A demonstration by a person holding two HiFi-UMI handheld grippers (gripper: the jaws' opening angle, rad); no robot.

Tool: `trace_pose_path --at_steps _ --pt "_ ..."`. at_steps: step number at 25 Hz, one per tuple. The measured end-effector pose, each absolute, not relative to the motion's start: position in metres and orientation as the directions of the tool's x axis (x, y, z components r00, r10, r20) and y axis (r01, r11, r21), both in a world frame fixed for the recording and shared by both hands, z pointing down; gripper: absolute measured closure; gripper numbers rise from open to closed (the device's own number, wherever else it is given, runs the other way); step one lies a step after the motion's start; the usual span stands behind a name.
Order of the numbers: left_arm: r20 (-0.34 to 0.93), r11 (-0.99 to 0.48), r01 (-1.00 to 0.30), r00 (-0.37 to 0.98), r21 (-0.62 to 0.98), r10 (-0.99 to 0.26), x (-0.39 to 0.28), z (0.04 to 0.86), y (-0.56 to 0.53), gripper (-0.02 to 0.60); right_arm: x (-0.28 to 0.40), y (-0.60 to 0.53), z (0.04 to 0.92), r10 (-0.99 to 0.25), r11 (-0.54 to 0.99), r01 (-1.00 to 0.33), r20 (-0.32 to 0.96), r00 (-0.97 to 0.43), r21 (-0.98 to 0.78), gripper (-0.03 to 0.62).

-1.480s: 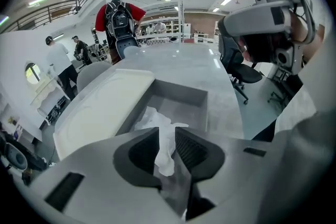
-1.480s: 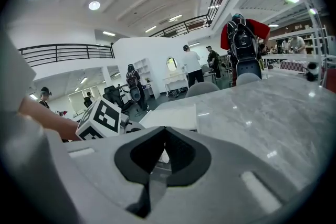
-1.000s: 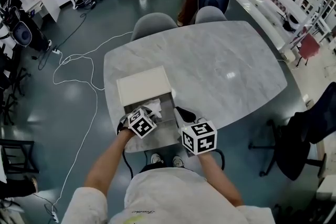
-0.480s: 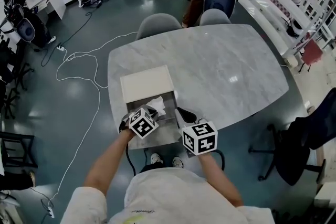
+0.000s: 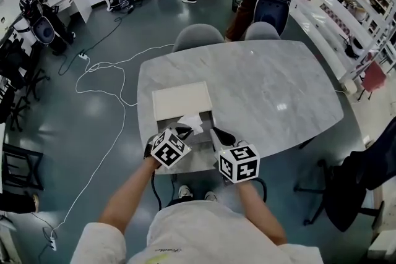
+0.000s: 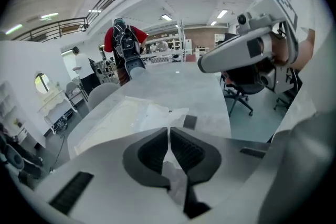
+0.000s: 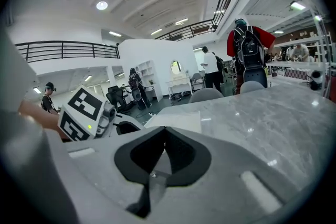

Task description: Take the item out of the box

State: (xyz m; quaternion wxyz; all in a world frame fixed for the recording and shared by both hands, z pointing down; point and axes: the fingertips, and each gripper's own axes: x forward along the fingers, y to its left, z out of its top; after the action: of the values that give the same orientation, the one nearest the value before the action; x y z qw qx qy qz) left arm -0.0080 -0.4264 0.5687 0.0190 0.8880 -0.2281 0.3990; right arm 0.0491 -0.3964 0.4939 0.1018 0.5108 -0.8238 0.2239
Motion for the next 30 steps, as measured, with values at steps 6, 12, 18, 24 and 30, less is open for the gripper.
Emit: trace_pose_path --at_steps 6,12,18,24,30 --pt "0.604 -0.832 -0.541 0.625 -0.120 -0.494 -0.019 0.521 -0.431 0.560 0.042 -0.401 0.473 -0.804 0.406 -0.882 0.365 -0.470 -0.241 0.589" --pt "0.483 -0.745 -0.666 0.647 -0.019 -0.590 -0.035 0.473 -0.435 0.558 0.035 -0.402 0.458 -0.809 0.429 -0.874 0.332 -0.485 -0.231 0.589" --pt "0.363 -0.639 -0.767 0.615 0.067 -0.700 -0.050 0.450 -0.427 0.558 0.029 -0.398 0.454 -0.819 0.433 -0.875 0.312 -0.482 -0.215 0.589" --pt "0.323 -0.566 -0.811 0.580 0.148 -0.747 -0.066 0.445 -0.423 0.560 0.019 -0.397 0.451 -0.812 0.450 -0.868 0.310 -0.495 -0.208 0.589" --pt "0.325 -0.545 -0.819 0.572 0.178 -0.753 -0.068 0.451 -0.419 0.558 0.017 -0.392 0.453 -0.802 0.463 -0.862 0.318 -0.506 -0.204 0.589"
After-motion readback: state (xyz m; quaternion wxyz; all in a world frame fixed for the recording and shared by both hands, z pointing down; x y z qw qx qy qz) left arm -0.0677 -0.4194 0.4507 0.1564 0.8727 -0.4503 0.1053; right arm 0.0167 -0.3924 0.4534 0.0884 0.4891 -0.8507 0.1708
